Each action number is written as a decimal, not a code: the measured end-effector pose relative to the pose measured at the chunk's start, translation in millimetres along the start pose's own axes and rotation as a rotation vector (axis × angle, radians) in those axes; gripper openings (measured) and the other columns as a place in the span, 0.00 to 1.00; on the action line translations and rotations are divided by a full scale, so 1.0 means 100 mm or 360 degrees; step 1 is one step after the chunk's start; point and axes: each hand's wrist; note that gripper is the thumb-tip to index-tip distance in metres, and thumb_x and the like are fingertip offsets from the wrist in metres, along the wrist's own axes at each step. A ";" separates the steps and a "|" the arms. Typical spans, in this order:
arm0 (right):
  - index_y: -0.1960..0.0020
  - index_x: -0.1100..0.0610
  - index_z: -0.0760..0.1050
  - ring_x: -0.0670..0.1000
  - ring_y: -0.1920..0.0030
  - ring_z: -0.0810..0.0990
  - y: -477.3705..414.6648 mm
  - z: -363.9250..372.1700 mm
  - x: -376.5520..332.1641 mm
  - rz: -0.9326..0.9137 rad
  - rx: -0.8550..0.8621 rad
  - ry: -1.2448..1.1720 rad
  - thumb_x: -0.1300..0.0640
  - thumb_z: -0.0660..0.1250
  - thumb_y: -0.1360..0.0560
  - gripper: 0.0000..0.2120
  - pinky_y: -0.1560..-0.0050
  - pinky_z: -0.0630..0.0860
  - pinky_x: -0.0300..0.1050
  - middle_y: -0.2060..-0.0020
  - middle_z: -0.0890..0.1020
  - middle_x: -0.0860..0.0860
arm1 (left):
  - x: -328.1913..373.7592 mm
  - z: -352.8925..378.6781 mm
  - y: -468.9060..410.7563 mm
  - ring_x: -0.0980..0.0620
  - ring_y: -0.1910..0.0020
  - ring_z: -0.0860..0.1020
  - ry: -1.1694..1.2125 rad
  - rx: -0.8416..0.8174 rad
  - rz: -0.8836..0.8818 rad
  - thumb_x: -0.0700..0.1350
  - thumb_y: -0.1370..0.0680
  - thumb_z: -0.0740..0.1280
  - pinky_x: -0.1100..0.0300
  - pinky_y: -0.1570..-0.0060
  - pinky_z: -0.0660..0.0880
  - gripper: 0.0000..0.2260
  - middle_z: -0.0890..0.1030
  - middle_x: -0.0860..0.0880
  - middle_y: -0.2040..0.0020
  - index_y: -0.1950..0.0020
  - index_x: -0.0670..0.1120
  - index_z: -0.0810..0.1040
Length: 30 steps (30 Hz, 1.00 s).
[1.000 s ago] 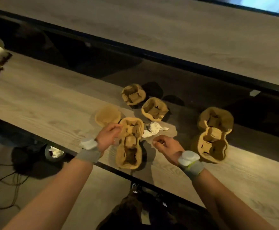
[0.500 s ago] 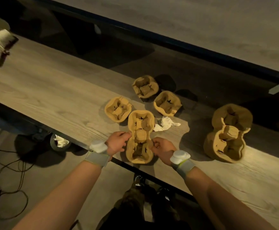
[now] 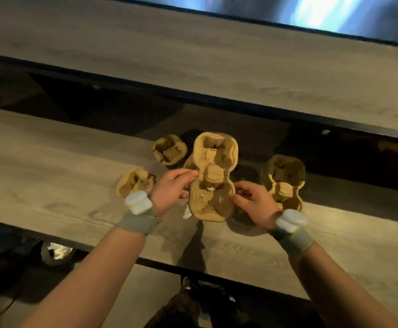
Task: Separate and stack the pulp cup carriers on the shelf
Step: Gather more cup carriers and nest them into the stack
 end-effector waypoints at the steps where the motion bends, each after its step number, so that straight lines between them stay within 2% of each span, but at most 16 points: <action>1: 0.44 0.50 0.79 0.39 0.56 0.81 0.07 -0.19 0.06 0.0028 0.0082 0.0020 0.56 0.68 0.22 0.08 0.55 0.76 0.32 0.56 0.83 0.43 | 0.11 0.20 -0.07 0.48 0.54 0.77 -0.0026 -0.0082 0.0022 0.46 0.19 0.62 0.55 0.58 0.72 0.12 0.81 0.42 0.50 0.41 0.44 0.81; 3: 0.46 0.49 0.79 0.37 0.57 0.79 0.21 -0.47 0.19 0.0100 0.0202 -0.0012 0.57 0.67 0.22 0.07 0.58 0.74 0.29 0.57 0.81 0.40 | 0.22 0.54 -0.15 0.49 0.53 0.78 -0.0095 -0.0218 0.0059 0.47 0.18 0.61 0.55 0.56 0.73 0.13 0.82 0.43 0.49 0.38 0.44 0.80; 6: 0.48 0.48 0.81 0.45 0.56 0.83 0.49 -0.73 0.42 0.0253 0.0350 -0.0295 0.59 0.65 0.21 0.08 0.60 0.79 0.37 0.57 0.85 0.46 | 0.26 1.01 -0.23 0.55 0.52 0.79 -0.0169 -0.0424 0.0093 0.49 0.18 0.59 0.61 0.57 0.74 0.13 0.83 0.49 0.48 0.37 0.49 0.78; 9: 0.42 0.47 0.79 0.43 0.55 0.84 0.75 -0.84 0.59 0.0410 0.0479 -0.0518 0.59 0.64 0.20 0.11 0.63 0.78 0.34 0.55 0.85 0.45 | 0.17 1.33 -0.29 0.53 0.49 0.78 -0.0194 -0.0477 0.0093 0.49 0.18 0.59 0.60 0.57 0.75 0.14 0.82 0.50 0.45 0.35 0.49 0.77; 14: 0.38 0.44 0.75 0.41 0.56 0.82 0.99 -0.98 0.94 0.0559 0.0684 -0.0473 0.56 0.64 0.20 0.12 0.63 0.75 0.34 0.52 0.83 0.41 | -0.02 1.79 -0.35 0.59 0.47 0.78 -0.0235 -0.0563 0.0107 0.50 0.18 0.60 0.65 0.61 0.75 0.16 0.80 0.53 0.42 0.31 0.52 0.74; 18: 0.36 0.50 0.76 0.44 0.54 0.81 0.91 -1.00 1.16 0.0599 0.0703 -0.0411 0.57 0.64 0.20 0.13 0.65 0.75 0.34 0.53 0.83 0.44 | -0.15 1.92 -0.44 0.58 0.45 0.77 -0.0285 -0.0584 0.0046 0.51 0.19 0.61 0.64 0.60 0.75 0.18 0.78 0.51 0.37 0.29 0.50 0.72; 20: 0.35 0.52 0.76 0.46 0.54 0.81 0.85 -1.00 1.26 0.0616 0.0663 -0.0381 0.57 0.64 0.20 0.14 0.63 0.75 0.37 0.53 0.82 0.46 | -0.22 1.96 -0.46 0.58 0.45 0.77 -0.0389 -0.0567 0.0068 0.51 0.19 0.62 0.65 0.59 0.75 0.19 0.77 0.50 0.35 0.29 0.50 0.71; 25: 0.35 0.50 0.76 0.46 0.57 0.81 0.68 -0.98 1.40 0.0570 0.0644 -0.0265 0.56 0.66 0.21 0.15 0.65 0.76 0.36 0.55 0.80 0.43 | -0.34 2.00 -0.49 0.52 0.37 0.74 -0.0818 -0.0343 0.0405 0.48 0.20 0.65 0.59 0.40 0.72 0.21 0.72 0.50 0.33 0.28 0.47 0.70; 27: 0.36 0.47 0.76 0.44 0.58 0.80 0.63 -0.93 1.48 0.0578 0.0633 -0.0164 0.55 0.67 0.21 0.15 0.66 0.75 0.34 0.54 0.79 0.44 | -0.37 1.99 -0.49 0.51 0.36 0.73 -0.1024 -0.0342 0.0447 0.51 0.20 0.63 0.58 0.40 0.70 0.22 0.71 0.50 0.32 0.27 0.48 0.69; 30: 0.37 0.45 0.76 0.44 0.55 0.77 0.57 -0.83 1.60 0.0627 0.0674 -0.0106 0.53 0.66 0.21 0.13 0.64 0.75 0.33 0.45 0.74 0.49 | -0.44 1.97 -0.51 0.50 0.35 0.72 -0.1247 -0.0346 0.0480 0.54 0.20 0.61 0.60 0.43 0.67 0.23 0.70 0.51 0.30 0.25 0.50 0.66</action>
Point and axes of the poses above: each hand's wrist, its own y-axis away from the middle knuckle, its own z-axis out of the palm, x = y × z
